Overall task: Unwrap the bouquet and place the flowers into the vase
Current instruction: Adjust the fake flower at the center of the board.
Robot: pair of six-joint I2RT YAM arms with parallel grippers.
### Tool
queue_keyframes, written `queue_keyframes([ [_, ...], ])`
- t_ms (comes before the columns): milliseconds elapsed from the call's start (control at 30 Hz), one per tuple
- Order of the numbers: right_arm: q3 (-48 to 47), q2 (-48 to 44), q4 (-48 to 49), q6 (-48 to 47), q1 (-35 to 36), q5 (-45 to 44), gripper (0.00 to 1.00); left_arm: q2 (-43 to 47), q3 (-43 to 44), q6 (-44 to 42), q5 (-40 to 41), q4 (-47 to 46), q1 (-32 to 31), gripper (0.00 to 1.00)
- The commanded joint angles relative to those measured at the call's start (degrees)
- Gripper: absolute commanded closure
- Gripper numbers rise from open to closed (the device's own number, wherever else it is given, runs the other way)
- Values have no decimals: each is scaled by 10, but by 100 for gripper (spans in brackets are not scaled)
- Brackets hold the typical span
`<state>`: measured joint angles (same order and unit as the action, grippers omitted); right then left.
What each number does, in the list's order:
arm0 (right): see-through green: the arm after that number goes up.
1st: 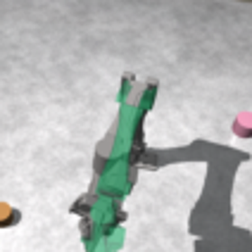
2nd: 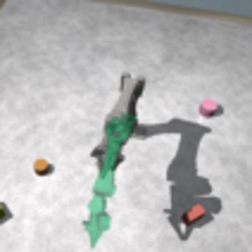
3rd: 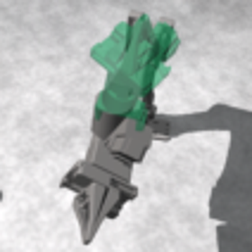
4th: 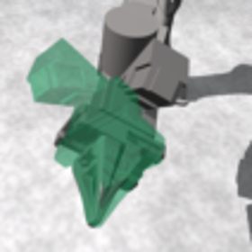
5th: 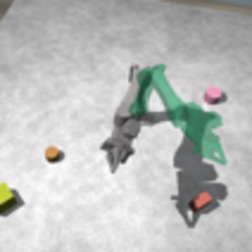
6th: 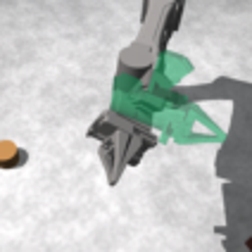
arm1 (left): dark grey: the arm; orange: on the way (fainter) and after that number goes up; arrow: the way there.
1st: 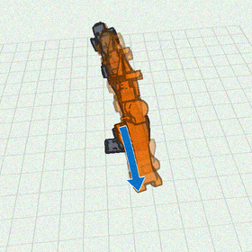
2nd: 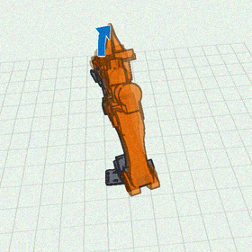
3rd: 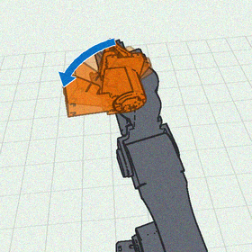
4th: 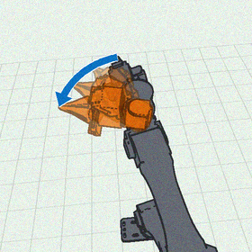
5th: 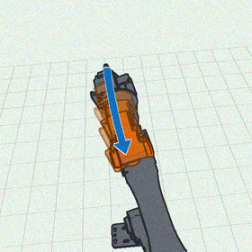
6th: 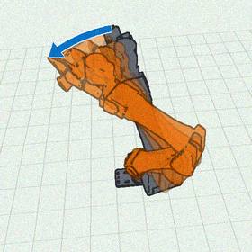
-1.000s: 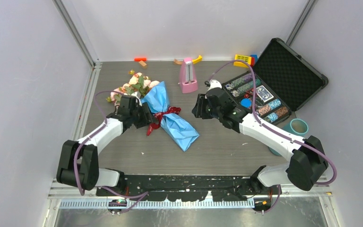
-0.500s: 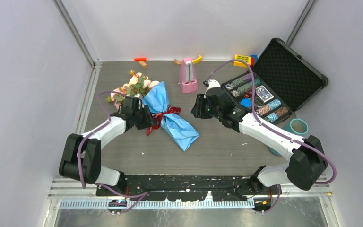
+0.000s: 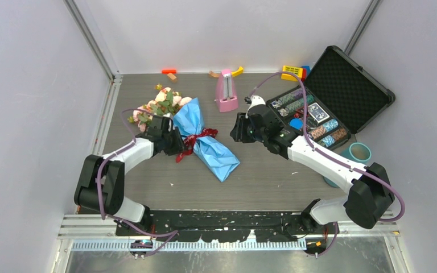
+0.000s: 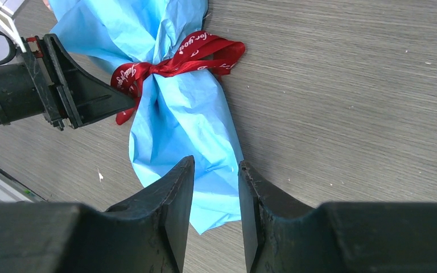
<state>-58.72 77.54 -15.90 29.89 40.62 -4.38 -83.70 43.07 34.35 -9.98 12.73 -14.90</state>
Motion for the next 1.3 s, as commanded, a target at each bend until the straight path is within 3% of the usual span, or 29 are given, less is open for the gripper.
queue_keyframes([
  [0,-11,-5,19,1,-1,-3,60,-15,24,-10,16,-19,-2,71],
  [133,-9,-10,18,0,-1,-5,61,8,20,-4,2,-36,-4,94],
  [200,-8,-14,16,-1,-1,-6,63,31,11,4,-9,-55,-4,100],
  [367,-3,-19,15,-2,-1,-12,65,61,22,23,-42,-58,-3,100],
  [667,-2,-23,12,-6,-1,-15,65,18,91,47,-104,-39,6,100],
  [1267,9,-40,1,-16,-1,-38,65,-72,185,27,-116,-23,61,100],
])
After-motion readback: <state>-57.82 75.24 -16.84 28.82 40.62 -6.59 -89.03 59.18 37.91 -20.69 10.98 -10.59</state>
